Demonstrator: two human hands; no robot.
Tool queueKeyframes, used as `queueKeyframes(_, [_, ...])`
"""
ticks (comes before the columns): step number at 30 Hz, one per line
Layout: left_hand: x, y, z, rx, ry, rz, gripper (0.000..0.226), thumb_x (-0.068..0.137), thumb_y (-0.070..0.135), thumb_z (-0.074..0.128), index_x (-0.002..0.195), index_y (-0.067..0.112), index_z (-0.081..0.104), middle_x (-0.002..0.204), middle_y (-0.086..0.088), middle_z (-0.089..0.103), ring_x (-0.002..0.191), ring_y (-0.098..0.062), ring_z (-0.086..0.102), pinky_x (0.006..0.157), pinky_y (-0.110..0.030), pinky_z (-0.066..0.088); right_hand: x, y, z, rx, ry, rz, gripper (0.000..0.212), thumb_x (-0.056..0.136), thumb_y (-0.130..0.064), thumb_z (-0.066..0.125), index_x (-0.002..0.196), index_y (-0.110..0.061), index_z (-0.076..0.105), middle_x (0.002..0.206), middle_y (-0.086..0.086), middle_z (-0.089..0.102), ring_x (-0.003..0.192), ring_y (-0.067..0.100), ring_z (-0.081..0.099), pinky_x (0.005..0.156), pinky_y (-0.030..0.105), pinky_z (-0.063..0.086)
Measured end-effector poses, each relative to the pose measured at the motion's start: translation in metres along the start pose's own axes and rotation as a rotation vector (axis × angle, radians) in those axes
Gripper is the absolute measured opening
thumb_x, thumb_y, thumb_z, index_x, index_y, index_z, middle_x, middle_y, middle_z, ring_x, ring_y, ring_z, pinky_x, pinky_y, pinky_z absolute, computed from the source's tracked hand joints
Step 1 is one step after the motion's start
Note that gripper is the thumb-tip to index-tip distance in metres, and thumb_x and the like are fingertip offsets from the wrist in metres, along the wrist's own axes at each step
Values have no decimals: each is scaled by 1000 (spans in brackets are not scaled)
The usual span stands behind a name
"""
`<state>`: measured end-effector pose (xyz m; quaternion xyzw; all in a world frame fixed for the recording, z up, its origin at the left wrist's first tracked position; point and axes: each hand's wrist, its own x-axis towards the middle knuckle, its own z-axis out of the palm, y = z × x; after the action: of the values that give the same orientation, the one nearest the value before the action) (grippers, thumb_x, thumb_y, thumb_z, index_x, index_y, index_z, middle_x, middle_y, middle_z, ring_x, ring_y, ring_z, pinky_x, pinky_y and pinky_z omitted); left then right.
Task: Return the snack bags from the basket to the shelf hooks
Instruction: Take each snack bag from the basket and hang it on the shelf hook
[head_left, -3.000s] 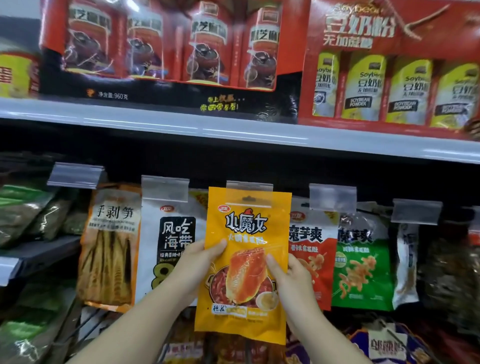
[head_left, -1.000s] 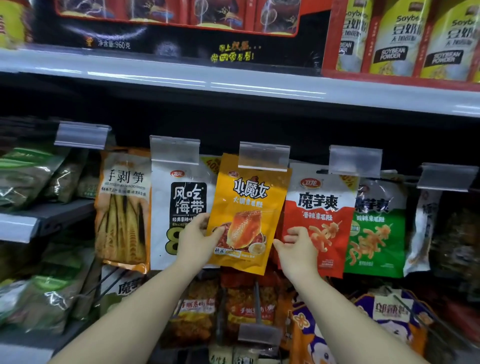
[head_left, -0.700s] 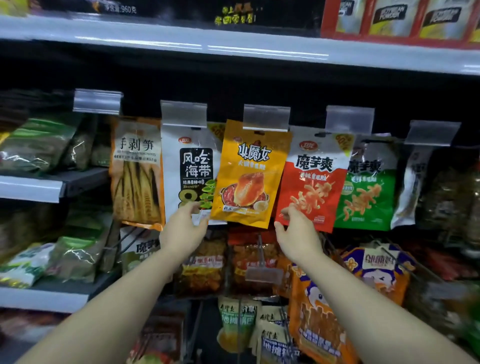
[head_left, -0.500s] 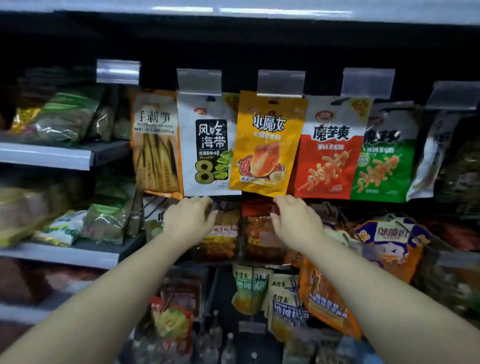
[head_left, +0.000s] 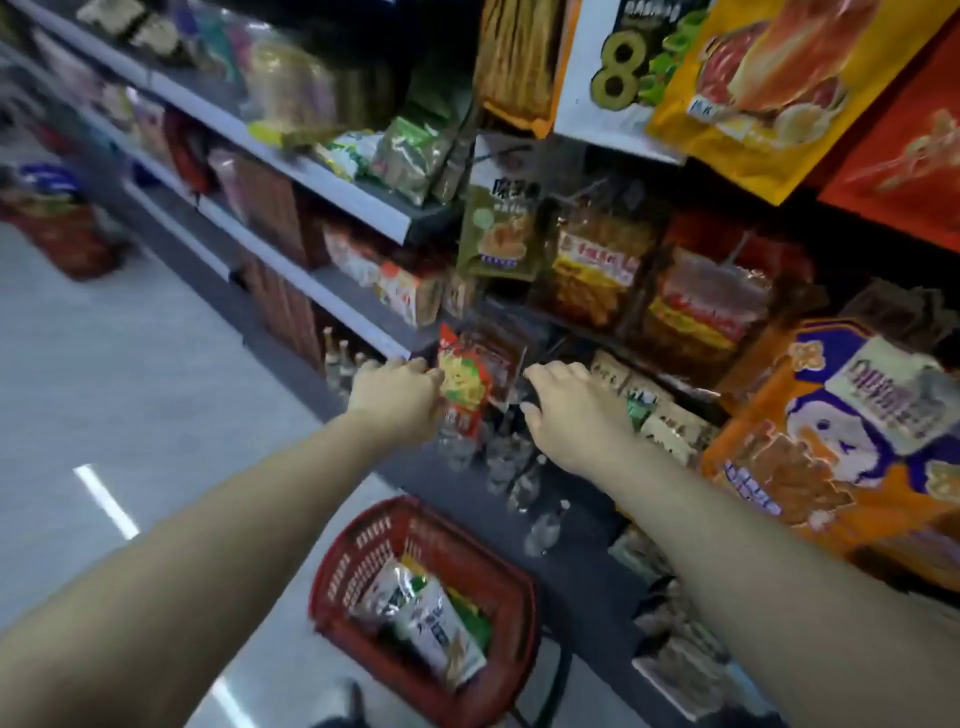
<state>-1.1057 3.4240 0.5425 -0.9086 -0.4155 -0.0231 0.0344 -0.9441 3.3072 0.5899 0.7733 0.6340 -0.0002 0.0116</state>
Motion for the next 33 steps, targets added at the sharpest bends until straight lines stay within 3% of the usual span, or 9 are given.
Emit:
queueKeyframes(5, [-54,9,88,-3,-262,-77,39,95,40,43,128,20,52,127,-3,57,121,-27,50,92,-39,42,-22,-10,94,35,-176,-53,38,99,-32,40,132,-13,39,134,9,48,126,31,41,99,45,38])
queueKeyframes(12, [-103,12,249,33,-542,-112,39,91,40,47,126,24,52,130,-1,56,124,-24,49,98,-38,38,-31,-18,257,64,-393,-45,36,99,-25,40,133,-13,39,135,9,47,126,30,41,100,43,37])
queueKeyframes(18, [-105,19,429,55,-616,-100,34,93,32,45,124,23,55,125,0,60,118,-24,54,97,-40,42,-16,-23,458,-20,-504,-86,44,92,-26,54,132,-12,40,134,10,47,126,31,41,101,41,36])
queueKeyframes(24, [-66,34,604,105,-631,-59,28,96,23,45,123,18,54,122,-4,60,115,-23,55,98,-42,42,13,-28,655,-46,-534,-88,40,92,-16,51,131,-12,41,134,11,47,126,31,41,99,41,37])
queueKeyframes(31, [-40,47,737,207,-740,19,38,94,24,51,132,26,50,122,2,62,113,-20,58,91,-35,41,28,-36,788,-85,-617,-86,43,93,-12,49,135,-11,40,138,13,45,128,32,42,101,43,37])
queueKeyframes(33, [-38,47,757,200,-760,22,45,93,24,53,137,26,45,121,1,62,112,-22,59,80,-34,42,26,-38,805,-108,-640,-100,43,93,-11,48,134,-10,40,138,15,46,128,33,44,102,43,38])
